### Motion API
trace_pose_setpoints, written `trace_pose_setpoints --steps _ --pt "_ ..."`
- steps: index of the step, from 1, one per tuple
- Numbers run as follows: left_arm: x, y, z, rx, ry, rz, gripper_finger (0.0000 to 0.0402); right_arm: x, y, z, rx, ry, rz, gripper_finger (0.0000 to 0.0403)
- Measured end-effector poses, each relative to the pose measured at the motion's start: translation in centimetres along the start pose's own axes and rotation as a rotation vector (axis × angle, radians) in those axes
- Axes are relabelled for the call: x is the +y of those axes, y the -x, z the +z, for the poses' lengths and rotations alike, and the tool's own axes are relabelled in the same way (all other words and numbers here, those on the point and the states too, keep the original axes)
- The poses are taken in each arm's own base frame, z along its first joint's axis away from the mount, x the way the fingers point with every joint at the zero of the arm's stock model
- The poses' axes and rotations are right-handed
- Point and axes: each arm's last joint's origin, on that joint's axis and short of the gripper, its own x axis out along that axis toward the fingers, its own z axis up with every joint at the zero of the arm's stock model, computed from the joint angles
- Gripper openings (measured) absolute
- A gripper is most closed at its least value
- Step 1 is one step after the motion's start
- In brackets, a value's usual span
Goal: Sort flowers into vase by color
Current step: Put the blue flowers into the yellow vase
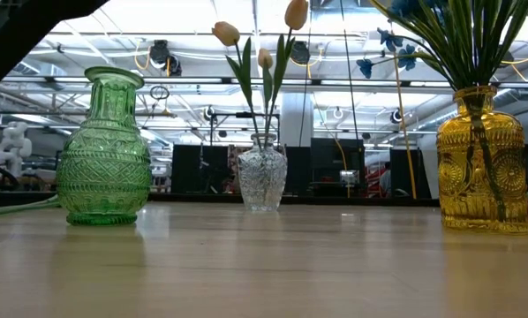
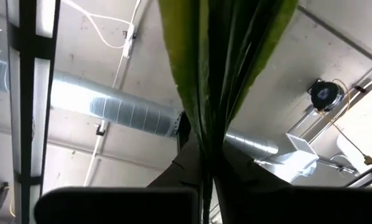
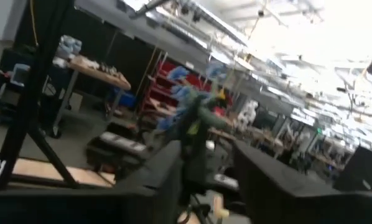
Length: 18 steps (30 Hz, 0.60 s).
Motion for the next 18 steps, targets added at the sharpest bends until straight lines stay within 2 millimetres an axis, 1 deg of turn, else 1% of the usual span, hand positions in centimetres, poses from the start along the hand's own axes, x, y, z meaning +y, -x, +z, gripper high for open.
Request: trace_pose_setpoints --steps 3,5,8,10,12,15,16,18 --pt "1.4 -0.3 0.7 -0.001 0.038 -0.018 0.0022 -0.1 0.5 0.0 0.038 -0.025 -0.004 0.0203" --pt "2.2 -1.0 1.8 -0.016 0.050 -0.043 0.0022 -0.4 1.0 0.2 0.054 -0.049 0.003 0.0250" --pt "3.1 -2.7 3.3 0.006 0.060 -0.071 0.0022 -1.2 2.0 0.7 0.060 -0.102 0.023 0.0309" --pt "3.5 -4.3 4.0 0.081 0.039 -0.063 0.0022 -1.5 2.7 0.9 0.074 -0.121 0.035 0.0338" --pt "3.9 -6.2 4.5 0.238 -0.021 -0.035 0.0022 -1.8 3.1 1.0 0.079 -0.146 0.047 0.0357" --pt "3.9 -8.9 5.7 0.532 -0.152 -0.004 0.0021 -2.0 3.7 1.2 0.092 -0.180 0.059 0.0369" --pt "3.7 -9.5 6.3 0.609 -0.192 0.004 0.0021 -2.0 3.8 1.1 0.105 -0.188 0.057 0.0369" --pt "3.2 -10.4 7.4 0.726 -0.221 0.008 0.0021 -1.4 4.0 0.6 0.127 -0.210 0.051 0.0368"
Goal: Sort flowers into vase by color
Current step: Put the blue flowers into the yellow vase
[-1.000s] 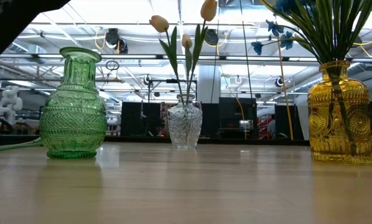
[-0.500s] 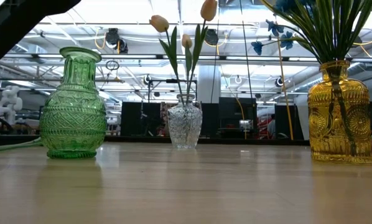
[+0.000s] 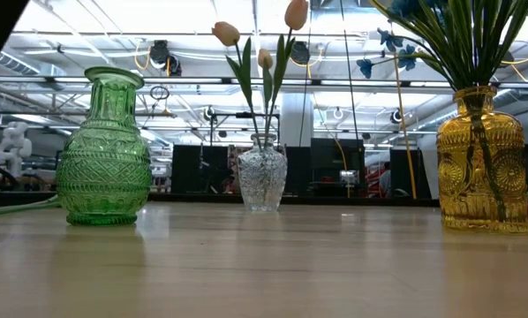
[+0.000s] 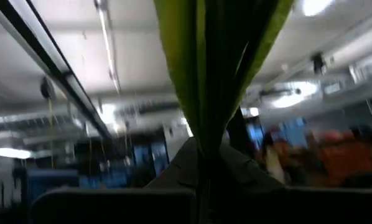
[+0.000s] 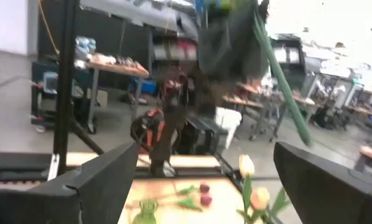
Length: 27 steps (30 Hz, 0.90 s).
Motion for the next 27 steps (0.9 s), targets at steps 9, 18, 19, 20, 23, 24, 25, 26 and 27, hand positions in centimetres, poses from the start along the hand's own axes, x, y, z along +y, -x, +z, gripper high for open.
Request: trace_pose_setpoints --steps 9,18,19,20,23,24,25,26,27 --pt "-0.6 3.5 5.8 0.509 0.083 -0.063 0.0021 2.0 -0.1 -4.9 0.059 -0.041 -0.050 0.0353" --pt "-3.7 6.5 3.5 0.955 0.239 -0.114 0.0021 2.9 -2.5 -8.5 -0.029 -0.081 -0.011 0.0352" --pt "-4.1 6.6 3.2 0.969 0.259 -0.116 0.0021 3.0 -2.9 -8.6 -0.050 -0.083 0.009 0.0352" --pt "-4.6 6.6 3.0 0.981 0.272 -0.119 0.0021 3.0 -3.2 -8.6 -0.065 -0.078 0.024 0.0352" --pt "-6.1 6.5 2.6 0.998 0.279 -0.120 0.0021 2.9 -4.4 -8.8 -0.079 -0.057 0.019 0.0352" --pt "-6.7 6.5 2.6 0.990 0.270 -0.117 0.0021 2.7 -4.7 -8.8 -0.076 -0.048 0.007 0.0352" --pt "-7.3 6.4 2.6 0.988 0.264 -0.115 0.0021 2.4 -5.0 -8.7 -0.074 -0.036 -0.007 0.0352" --pt "-7.8 6.5 2.5 0.996 0.257 -0.109 0.0021 1.9 -5.4 -8.5 -0.074 -0.042 -0.025 0.0352" --pt "-8.4 6.6 2.5 1.007 0.249 -0.103 0.0021 1.3 -5.8 -8.2 -0.075 -0.050 -0.044 0.0352"
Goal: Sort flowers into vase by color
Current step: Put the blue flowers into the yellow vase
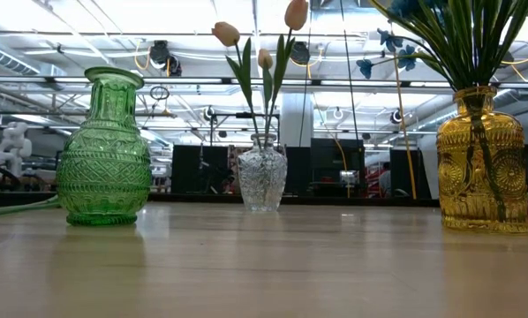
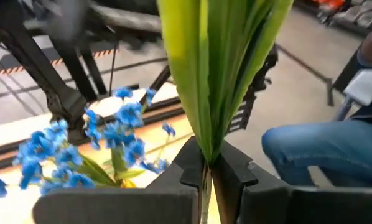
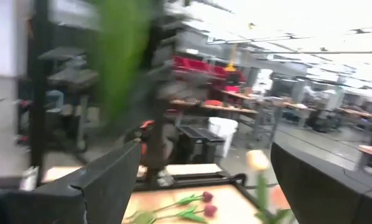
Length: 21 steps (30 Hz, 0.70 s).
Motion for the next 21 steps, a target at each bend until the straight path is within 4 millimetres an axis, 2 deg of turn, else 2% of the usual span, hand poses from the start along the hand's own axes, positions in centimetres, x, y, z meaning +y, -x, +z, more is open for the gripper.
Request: trace_pose_setpoints --steps 2,5,9,13,15,17,21 --pt "-1.1 -0.2 -0.3 0.015 -0.015 0.017 0.0021 -1.3 -0.8 0.6 0.002 0.018 -0.044 0.0352" --pt "-2.5 -0.1 -0.1 -0.001 -0.040 0.037 0.0021 -3.6 -1.8 1.4 0.035 0.136 -0.123 0.0352" --pt "-3.9 0.1 0.1 -0.029 -0.072 0.053 0.0021 -8.4 -2.6 3.2 0.088 0.303 -0.236 0.0352" --pt "-4.2 0.1 0.2 -0.032 -0.084 0.069 0.0021 -12.5 -3.4 3.7 0.095 0.274 -0.313 0.0352" --pt "-4.1 0.1 0.2 -0.030 -0.090 0.079 0.0021 -13.4 -3.7 3.0 0.079 0.181 -0.276 0.0352" --pt "-4.1 0.1 0.1 -0.027 -0.106 0.084 0.0021 -13.8 -3.9 1.8 0.084 0.048 -0.163 0.0352" --pt "-3.4 0.1 0.2 -0.025 -0.112 0.102 0.0021 -12.5 -5.3 -0.9 0.200 -0.094 0.133 0.0352"
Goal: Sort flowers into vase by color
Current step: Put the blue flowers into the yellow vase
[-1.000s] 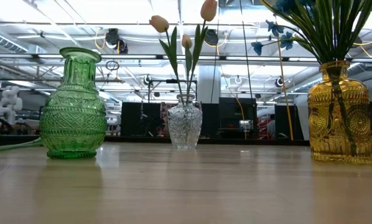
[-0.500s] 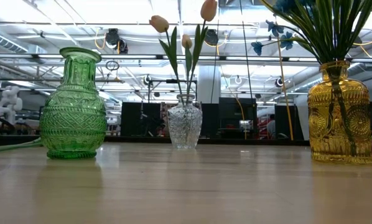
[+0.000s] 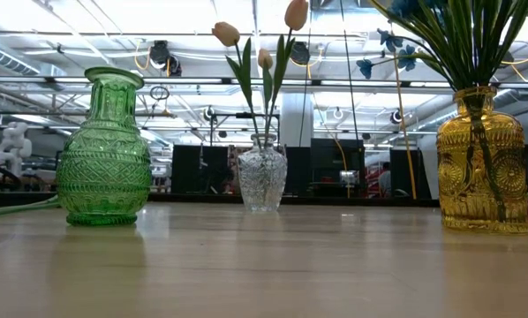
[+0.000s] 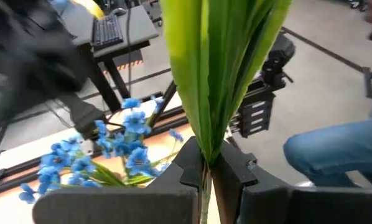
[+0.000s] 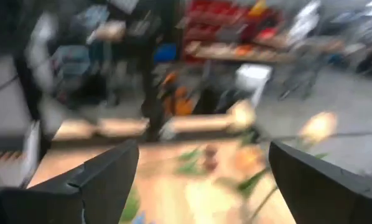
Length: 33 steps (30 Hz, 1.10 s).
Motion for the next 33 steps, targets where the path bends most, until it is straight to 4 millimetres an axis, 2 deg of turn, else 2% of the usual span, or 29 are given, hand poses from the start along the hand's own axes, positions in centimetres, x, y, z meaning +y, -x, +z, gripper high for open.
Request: trace_pose_setpoints --steps 3,8,12,17,23,28,33 --pt "0.5 -0.1 -0.1 0.003 -0.044 0.014 0.0021 1.5 -1.5 -1.5 0.075 0.018 0.062 0.0352" --pt "1.7 -0.3 -0.6 0.042 -0.044 0.015 0.0021 4.9 -3.0 -3.3 0.105 0.035 0.119 0.0352" --pt "2.0 -0.5 -1.0 0.076 -0.003 0.012 0.0021 8.0 -2.4 -3.6 0.048 0.019 0.205 0.0352" --pt "1.4 -0.4 -1.0 0.082 0.016 -0.004 0.0021 10.8 -2.2 -4.5 0.012 0.025 0.271 0.0352" --pt "0.7 -1.9 -1.7 0.114 0.012 -0.009 0.0021 12.7 -2.8 -4.8 -0.082 -0.020 0.294 0.0352" --pt "0.0 -3.3 -2.5 0.148 -0.004 0.000 0.0021 13.0 -3.0 -4.1 -0.167 -0.028 0.286 0.0352" --pt "-0.3 -4.0 -2.9 0.160 -0.012 0.000 0.0021 13.1 -3.0 -4.2 -0.162 -0.010 0.296 0.0352"
